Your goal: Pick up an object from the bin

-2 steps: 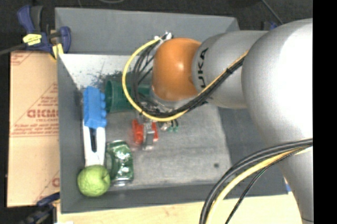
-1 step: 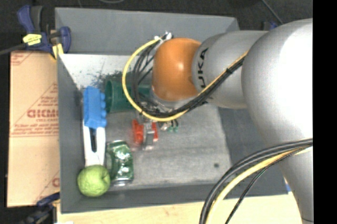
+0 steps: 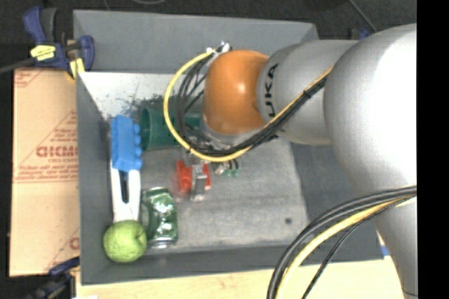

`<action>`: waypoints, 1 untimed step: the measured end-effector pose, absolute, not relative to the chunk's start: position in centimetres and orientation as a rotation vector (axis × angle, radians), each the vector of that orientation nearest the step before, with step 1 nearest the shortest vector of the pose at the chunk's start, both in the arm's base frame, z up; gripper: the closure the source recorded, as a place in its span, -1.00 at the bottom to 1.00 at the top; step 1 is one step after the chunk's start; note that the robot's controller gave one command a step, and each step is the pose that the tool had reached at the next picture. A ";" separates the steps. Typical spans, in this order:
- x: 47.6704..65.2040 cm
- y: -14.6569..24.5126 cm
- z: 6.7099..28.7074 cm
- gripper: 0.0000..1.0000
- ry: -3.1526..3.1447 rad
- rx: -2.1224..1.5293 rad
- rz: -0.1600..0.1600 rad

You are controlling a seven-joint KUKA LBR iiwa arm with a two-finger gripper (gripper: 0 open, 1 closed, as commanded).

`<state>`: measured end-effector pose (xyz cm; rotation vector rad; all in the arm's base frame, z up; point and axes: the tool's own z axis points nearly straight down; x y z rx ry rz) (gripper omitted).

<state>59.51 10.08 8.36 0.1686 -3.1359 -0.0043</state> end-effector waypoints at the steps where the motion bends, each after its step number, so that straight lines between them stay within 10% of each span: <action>1: 59.5 10.1 10.1 1.00 -3.138 0.168 -0.004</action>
Offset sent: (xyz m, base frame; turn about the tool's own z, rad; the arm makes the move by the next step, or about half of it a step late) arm -0.0001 -0.0002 0.0602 0.0000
